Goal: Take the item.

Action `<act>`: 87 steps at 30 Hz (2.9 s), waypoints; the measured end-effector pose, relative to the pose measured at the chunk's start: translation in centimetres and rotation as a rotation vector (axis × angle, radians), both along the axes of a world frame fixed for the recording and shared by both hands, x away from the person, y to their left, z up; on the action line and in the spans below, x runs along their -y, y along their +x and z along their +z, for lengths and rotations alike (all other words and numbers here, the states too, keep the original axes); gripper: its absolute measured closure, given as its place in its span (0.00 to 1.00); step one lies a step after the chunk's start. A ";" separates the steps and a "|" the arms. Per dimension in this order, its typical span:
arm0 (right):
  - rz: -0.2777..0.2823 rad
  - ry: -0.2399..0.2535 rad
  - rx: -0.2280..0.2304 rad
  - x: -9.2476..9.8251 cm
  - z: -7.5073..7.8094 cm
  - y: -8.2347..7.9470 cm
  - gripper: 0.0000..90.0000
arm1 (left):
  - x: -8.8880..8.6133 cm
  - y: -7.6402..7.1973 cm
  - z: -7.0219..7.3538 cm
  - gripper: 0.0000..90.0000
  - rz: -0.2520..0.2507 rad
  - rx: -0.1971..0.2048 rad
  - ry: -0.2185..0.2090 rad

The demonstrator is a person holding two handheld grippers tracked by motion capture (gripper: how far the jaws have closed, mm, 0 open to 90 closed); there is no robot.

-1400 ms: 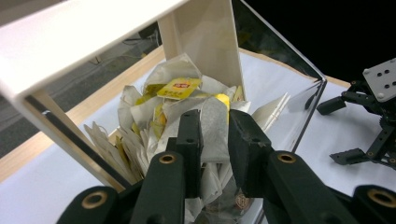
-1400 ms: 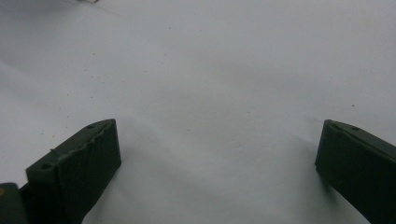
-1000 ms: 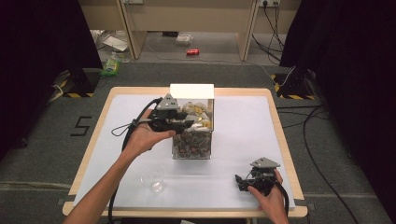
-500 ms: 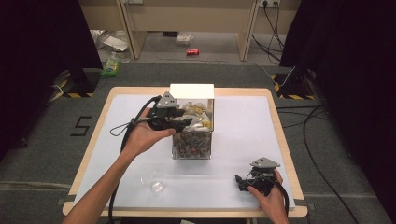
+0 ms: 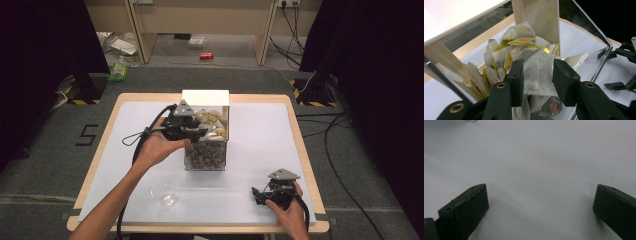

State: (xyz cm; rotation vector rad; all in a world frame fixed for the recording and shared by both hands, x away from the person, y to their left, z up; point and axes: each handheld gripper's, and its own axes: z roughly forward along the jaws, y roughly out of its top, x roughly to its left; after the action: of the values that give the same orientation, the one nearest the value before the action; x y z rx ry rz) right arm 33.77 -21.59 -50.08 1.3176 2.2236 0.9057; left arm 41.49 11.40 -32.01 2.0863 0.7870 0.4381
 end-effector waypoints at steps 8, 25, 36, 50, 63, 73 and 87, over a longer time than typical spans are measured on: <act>0.000 0.000 0.000 0.0 0.0 0.0 0.01 | 0.2 -0.1 -0.3 0.85 -0.014 0.012 0.006; -0.003 0.003 -0.002 0.0 0.0 0.0 0.01 | 0.1 -1.3 1.3 0.99 -0.018 0.109 -0.018; -0.004 0.003 -0.003 0.0 0.0 0.0 0.01 | -1.1 -1.9 3.5 0.99 -0.047 0.117 -0.101; 0.001 0.001 0.001 0.0 0.0 0.0 0.01 | -2.8 -3.2 4.7 0.99 -0.092 0.103 -0.180; 0.000 0.001 0.001 0.0 0.0 0.0 0.01 | -5.5 -5.2 4.8 0.99 -0.118 0.105 -0.236; 0.001 0.002 0.003 0.0 0.0 0.0 0.01 | -7.6 -6.4 4.5 0.99 -0.110 0.113 -0.273; 0.000 0.002 0.002 0.0 0.0 0.0 0.01 | -9.9 -7.9 3.7 0.99 -0.101 0.119 -0.313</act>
State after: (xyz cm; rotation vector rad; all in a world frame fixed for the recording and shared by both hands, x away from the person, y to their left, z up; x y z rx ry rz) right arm 33.76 -21.57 -50.10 1.3163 2.2221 0.9093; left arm 33.57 21.26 -28.30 1.7826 0.6329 0.3553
